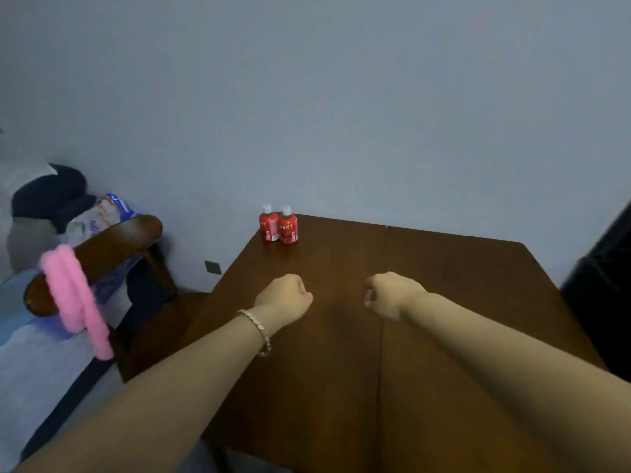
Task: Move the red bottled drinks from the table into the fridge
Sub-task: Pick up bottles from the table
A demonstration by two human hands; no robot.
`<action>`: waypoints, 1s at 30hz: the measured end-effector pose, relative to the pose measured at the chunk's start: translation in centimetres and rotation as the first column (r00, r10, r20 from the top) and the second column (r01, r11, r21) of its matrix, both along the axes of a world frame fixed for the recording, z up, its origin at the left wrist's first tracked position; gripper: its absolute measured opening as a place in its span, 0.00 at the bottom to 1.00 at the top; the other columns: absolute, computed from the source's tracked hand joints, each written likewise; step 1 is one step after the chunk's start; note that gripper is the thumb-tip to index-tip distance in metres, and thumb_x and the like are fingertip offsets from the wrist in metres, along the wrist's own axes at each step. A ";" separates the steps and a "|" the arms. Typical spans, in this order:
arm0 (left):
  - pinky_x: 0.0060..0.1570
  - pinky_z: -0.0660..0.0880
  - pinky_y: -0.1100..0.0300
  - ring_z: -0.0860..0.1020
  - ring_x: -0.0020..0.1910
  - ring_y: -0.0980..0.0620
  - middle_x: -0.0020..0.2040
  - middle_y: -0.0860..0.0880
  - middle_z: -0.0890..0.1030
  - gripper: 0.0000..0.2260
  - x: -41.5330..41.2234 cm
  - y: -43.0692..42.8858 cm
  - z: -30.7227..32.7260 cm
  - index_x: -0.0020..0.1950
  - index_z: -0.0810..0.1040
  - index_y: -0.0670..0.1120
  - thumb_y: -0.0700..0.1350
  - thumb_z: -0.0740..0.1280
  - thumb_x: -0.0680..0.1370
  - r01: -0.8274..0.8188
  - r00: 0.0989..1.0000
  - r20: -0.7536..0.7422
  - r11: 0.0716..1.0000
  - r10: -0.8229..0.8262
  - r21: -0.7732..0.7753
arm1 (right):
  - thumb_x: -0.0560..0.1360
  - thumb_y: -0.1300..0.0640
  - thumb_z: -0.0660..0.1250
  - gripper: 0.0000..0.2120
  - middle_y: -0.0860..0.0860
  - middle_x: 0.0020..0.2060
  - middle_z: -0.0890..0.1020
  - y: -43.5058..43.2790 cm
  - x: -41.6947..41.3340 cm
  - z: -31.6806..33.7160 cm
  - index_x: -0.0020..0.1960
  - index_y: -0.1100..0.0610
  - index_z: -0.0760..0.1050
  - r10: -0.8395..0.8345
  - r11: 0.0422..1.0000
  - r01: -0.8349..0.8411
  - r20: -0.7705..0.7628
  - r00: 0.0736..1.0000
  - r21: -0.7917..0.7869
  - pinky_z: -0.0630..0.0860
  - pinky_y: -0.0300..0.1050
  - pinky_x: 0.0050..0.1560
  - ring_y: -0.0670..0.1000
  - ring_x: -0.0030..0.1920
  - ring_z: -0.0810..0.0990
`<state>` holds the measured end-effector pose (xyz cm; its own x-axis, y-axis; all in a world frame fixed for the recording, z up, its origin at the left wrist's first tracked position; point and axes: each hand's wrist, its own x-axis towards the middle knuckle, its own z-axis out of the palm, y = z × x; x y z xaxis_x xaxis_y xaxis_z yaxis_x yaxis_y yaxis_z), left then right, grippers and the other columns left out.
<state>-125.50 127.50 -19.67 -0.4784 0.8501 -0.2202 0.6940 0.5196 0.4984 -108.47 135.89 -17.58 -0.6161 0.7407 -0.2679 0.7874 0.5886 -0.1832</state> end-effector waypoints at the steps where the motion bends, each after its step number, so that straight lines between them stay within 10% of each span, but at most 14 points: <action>1: 0.50 0.78 0.56 0.78 0.46 0.52 0.47 0.50 0.78 0.04 -2.6 1.9 -0.8 0.51 0.74 0.49 0.47 0.62 0.79 0.003 1.000 -0.004 1.000 -0.003 -0.006 | 0.77 0.54 0.57 0.09 0.53 0.50 0.79 1.8 -2.4 -0.8 0.51 0.55 0.74 -0.016 1.000 0.016 -0.010 1.000 0.006 0.73 0.45 0.45 0.56 0.52 0.78; 12: 0.50 0.75 0.58 0.76 0.55 0.51 0.57 0.51 0.74 0.15 -23.4 20.3 -4.1 0.64 0.69 0.49 0.47 0.64 0.78 0.097 0.995 -0.025 0.995 -0.097 0.007 | 0.78 0.53 0.58 0.15 0.53 0.57 0.77 17.5 -23.2 -5.5 0.62 0.56 0.72 -0.172 0.978 0.172 0.012 0.985 -0.122 0.75 0.46 0.52 0.55 0.57 0.77; 22: 0.70 0.60 0.49 0.57 0.75 0.45 0.77 0.46 0.54 0.48 -34.0 33.5 -13.8 0.77 0.49 0.45 0.45 0.77 0.67 -0.183 0.950 0.267 0.982 0.165 0.046 | 0.69 0.49 0.74 0.49 0.49 0.76 0.54 30.3 -35.5 -16.4 0.77 0.52 0.45 -0.428 0.857 0.325 -0.203 0.881 -0.400 0.63 0.51 0.72 0.52 0.74 0.60; 30: 0.58 0.75 0.48 0.77 0.57 0.50 0.57 0.52 0.77 0.31 -36.2 36.0 -20.5 0.59 0.68 0.56 0.44 0.79 0.63 -0.137 0.908 0.417 0.966 0.035 0.218 | 0.63 0.53 0.78 0.38 0.47 0.63 0.72 32.8 -38.4 -21.7 0.68 0.49 0.64 -0.548 0.830 0.378 -0.482 0.684 -0.409 0.73 0.47 0.60 0.49 0.62 0.73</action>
<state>-161.66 163.46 -40.13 -0.4640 0.8610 -0.2084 0.3616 0.3988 0.8427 -146.92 168.70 -39.24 -0.3086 0.9268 -0.2140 0.6461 0.0391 -0.7623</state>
